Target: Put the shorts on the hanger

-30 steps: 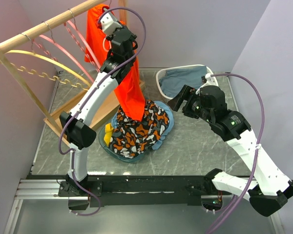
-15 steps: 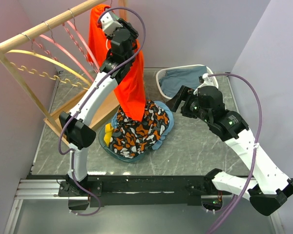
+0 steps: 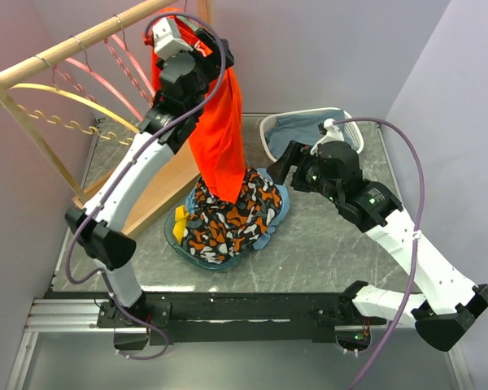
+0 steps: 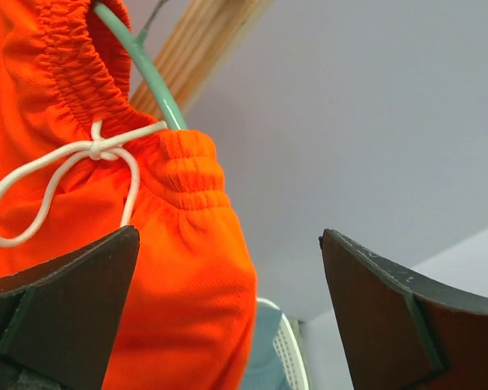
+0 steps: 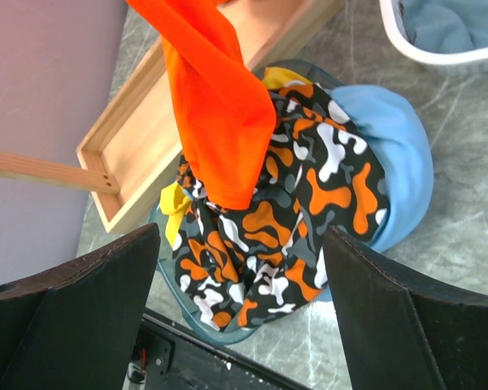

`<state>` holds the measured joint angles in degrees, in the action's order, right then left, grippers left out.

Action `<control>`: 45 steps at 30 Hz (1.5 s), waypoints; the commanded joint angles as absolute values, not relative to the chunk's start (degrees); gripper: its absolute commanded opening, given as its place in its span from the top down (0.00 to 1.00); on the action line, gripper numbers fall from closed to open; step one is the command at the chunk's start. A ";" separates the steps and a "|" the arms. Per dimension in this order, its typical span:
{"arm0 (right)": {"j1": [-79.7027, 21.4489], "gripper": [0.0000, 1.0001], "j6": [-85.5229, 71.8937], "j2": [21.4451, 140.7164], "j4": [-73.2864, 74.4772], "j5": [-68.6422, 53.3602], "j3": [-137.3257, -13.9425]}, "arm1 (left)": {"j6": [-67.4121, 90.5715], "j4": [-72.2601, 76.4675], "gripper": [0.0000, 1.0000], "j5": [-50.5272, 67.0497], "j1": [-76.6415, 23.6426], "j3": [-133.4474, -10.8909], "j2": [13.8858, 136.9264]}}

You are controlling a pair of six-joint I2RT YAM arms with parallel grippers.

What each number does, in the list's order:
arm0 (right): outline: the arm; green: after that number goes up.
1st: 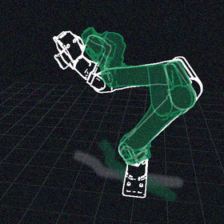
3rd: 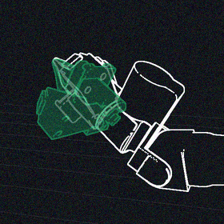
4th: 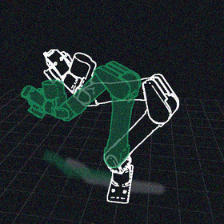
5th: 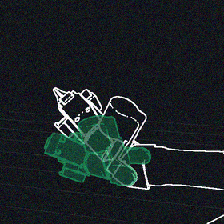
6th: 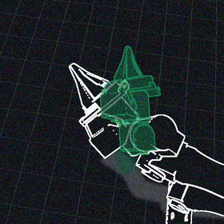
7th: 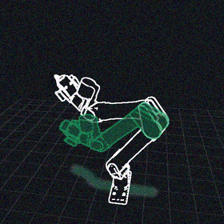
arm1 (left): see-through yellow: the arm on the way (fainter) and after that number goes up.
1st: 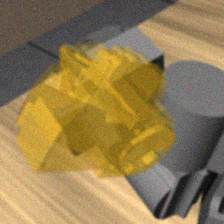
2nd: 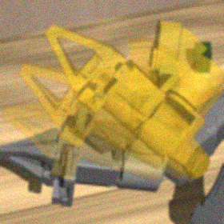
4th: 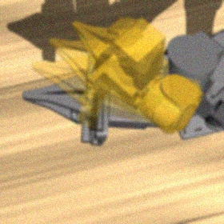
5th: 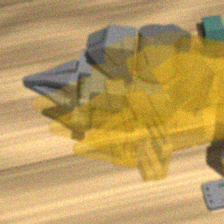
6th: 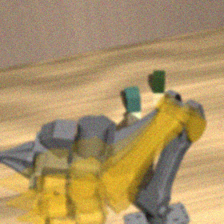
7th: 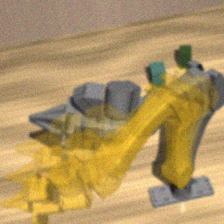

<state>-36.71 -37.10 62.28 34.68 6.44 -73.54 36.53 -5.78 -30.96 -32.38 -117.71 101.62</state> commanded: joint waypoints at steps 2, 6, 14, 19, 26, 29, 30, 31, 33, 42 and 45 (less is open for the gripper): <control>-38.67 0.12 -34.46 64.25 28.92 8.87 -74.18 | 37.35 -11.33 0.03 -24.44 -32.43 -116.28 95.28; -40.33 0.13 -33.05 66.35 26.90 9.14 -74.00 | 35.95 -15.37 0.04 -21.45 -33.74 -115.40 92.99; -43.15 0.13 -28.57 76.62 20.75 10.02 -76.02 | 35.59 -21.18 0.04 -19.34 -38.40 -106.10 83.96; -42.98 0.13 -26.19 91.53 21.17 10.45 -87.25 | 37.09 -22.67 0.03 -19.51 -44.11 -95.21 76.48; -39.12 0.16 -27.86 111.08 28.21 15.29 -108.18 | 36.65 -28.20 0.04 -19.77 -51.76 -87.37 67.34; -36.57 0.16 -29.00 116.88 29.79 15.12 -115.64 | 37.00 -30.49 0.03 -20.39 -53.26 -84.12 63.83; -35.95 0.16 -29.44 118.20 30.32 14.86 -119.49 | 37.18 -30.59 0.04 -20.22 -53.44 -82.89 62.68; -34.90 0.16 -29.53 120.39 30.67 15.20 -121.10 | 37.44 -30.67 0.04 -20.13 -53.61 -81.05 61.71; -34.11 0.16 -30.06 121.55 30.24 16.08 -123.47 | 37.62 -31.55 0.03 -19.95 -53.70 -79.38 59.42; -31.55 0.17 -30.67 121.21 25.75 13.27 -120.60 | 37.62 -31.03 0.04 -18.20 -53.61 -74.54 56.43; -32.08 0.16 -29.62 117.00 22.16 13.44 -113.33 | 37.79 -30.59 0.04 -17.93 -53.61 -73.31 56.16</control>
